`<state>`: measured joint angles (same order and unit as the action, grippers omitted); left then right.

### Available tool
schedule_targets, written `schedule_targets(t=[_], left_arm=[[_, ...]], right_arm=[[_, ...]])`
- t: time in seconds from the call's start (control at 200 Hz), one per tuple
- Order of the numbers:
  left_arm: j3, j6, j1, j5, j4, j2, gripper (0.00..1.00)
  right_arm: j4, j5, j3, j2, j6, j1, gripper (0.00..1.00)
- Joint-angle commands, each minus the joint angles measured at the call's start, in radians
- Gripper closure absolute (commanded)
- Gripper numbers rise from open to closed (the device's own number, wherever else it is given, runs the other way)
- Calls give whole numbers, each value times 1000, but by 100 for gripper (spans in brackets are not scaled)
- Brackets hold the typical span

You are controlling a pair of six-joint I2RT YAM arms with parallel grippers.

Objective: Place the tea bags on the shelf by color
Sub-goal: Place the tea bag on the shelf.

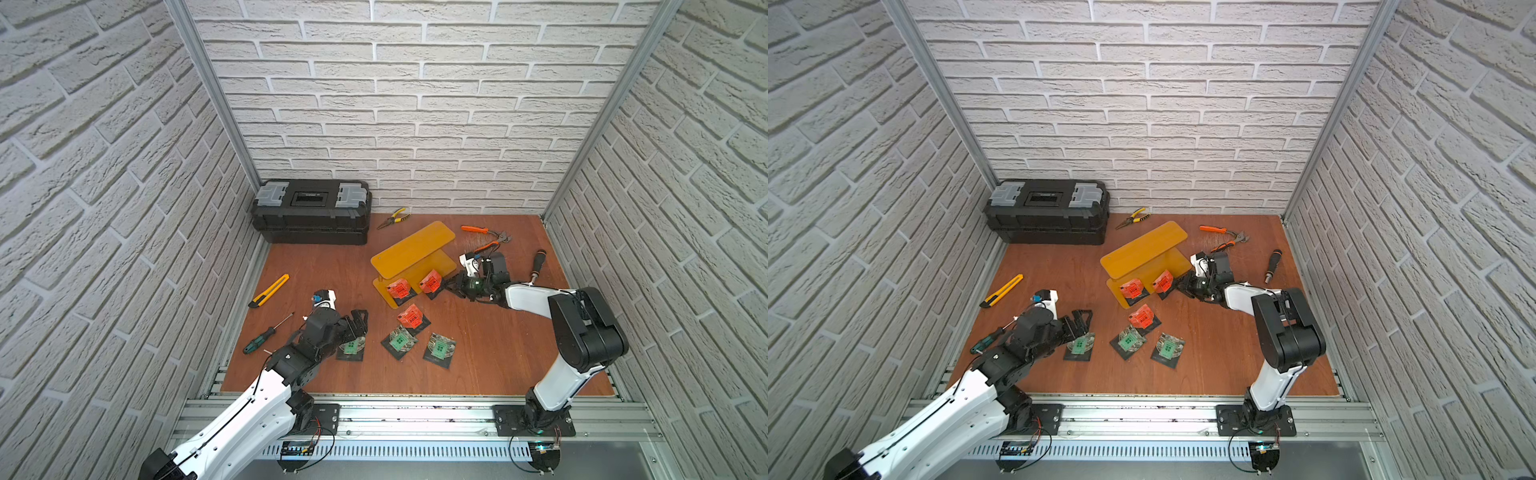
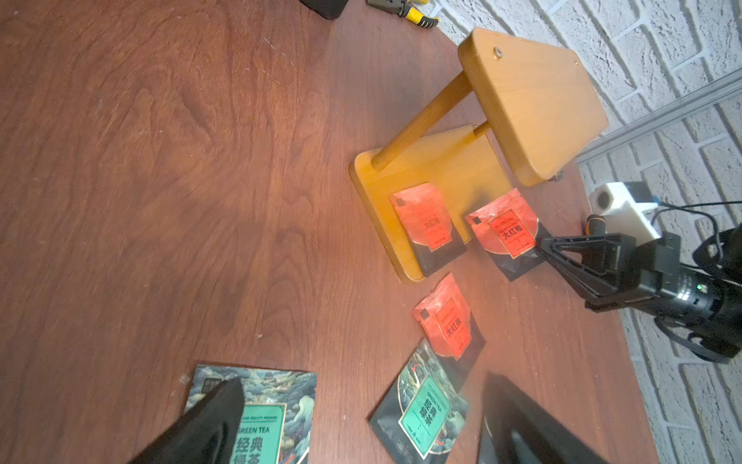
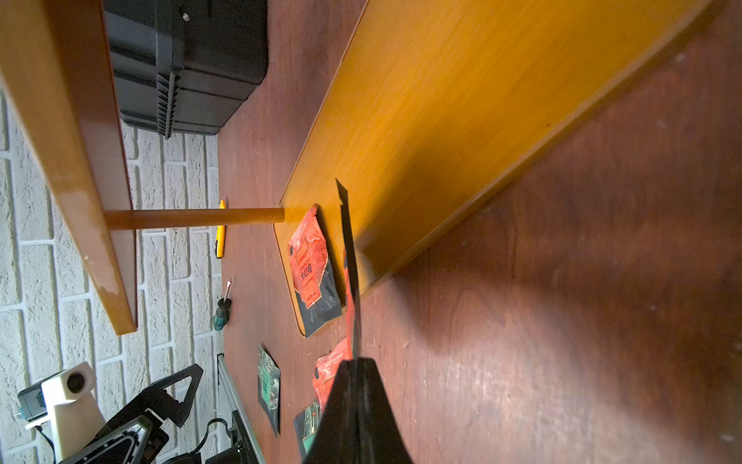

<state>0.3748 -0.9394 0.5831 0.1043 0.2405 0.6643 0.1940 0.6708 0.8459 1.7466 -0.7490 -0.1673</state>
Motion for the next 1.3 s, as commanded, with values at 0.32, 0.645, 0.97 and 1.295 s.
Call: schedule_targets(t=[0.32,0.645,0.97,1.295], left_arm=[[-5,-7,-6,9,-1,-10,2],[-5,-9,-6,5,6,-12,1],[-11,-12,-7,8,18,-32,1],[-19,-14,-8,13,31,-54,2]], right_arm=[[85,19,98,110,-42,0,97],[89,15,157,167,-59,-24,97],[104,1,194,208,-85,-52,96],[101,3,199,223,-85,-53,94]])
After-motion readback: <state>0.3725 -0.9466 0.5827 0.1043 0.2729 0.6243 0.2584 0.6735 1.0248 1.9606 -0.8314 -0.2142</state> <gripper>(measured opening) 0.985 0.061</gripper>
